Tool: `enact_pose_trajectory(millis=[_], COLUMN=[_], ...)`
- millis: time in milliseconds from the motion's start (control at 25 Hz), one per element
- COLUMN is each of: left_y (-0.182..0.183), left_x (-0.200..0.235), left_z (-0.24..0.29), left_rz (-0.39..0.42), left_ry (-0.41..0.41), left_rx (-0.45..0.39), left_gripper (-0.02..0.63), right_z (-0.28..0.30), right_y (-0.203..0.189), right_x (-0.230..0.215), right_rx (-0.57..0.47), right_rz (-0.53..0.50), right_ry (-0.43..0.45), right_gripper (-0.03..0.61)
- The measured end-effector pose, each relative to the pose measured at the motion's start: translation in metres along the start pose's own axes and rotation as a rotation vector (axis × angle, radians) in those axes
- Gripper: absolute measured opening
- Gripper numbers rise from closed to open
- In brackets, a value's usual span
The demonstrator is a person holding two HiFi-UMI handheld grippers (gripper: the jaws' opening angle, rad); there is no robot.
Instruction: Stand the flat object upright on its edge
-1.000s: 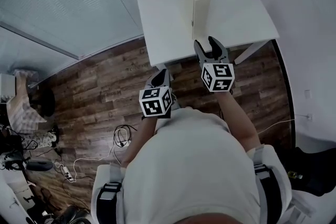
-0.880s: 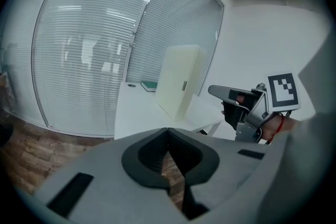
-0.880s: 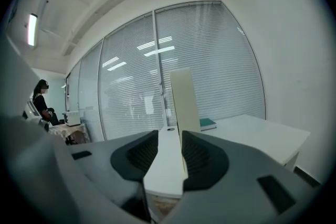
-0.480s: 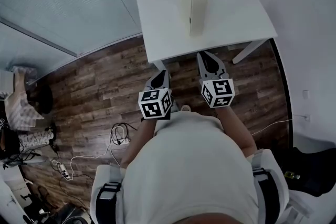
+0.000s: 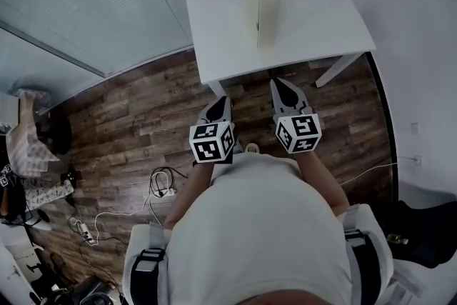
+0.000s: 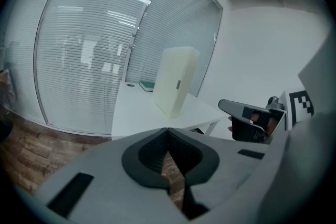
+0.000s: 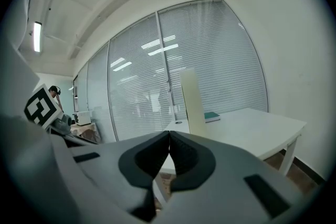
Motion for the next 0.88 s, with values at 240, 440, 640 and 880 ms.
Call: enact_pose_trajectory(millis=[240, 440, 640, 880], left_y=[0.002, 0.003, 0.004, 0.004], left_x=[0.0, 0.0, 0.004, 0.005], left_z=[-0.002, -0.001, 0.0, 0.001], left_rz=[0.004, 0.001, -0.003, -0.011], left_ry=[-0.001, -0.001, 0.004, 0.009], left_rx=[-0.003, -0.004, -0.003, -0.003], left_gripper=[0.02, 0.02, 0.02, 0.02], right_z=[-0.001, 0.0, 0.0, 0.0], right_y=[0.002, 0.002, 0.004, 0.002], right_x=[0.0, -0.005, -0.011, -0.011], right_rx=[-0.002, -0.002, -0.018, -0.016], right_rz=[0.022, 0.037, 0.037, 0.037], right_ry=[0.005, -0.009, -0.047, -0.044], right_gripper=[0.02, 0.02, 0.019, 0.02])
Point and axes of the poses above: the fingertips, and each gripper's own axes: z forward along the fingers, x to its left, y out of its top, the point moved 1 cm from there along -z, backward along the fingers, and after that the axes turned 1 degree about x, right-handed, at the moved point
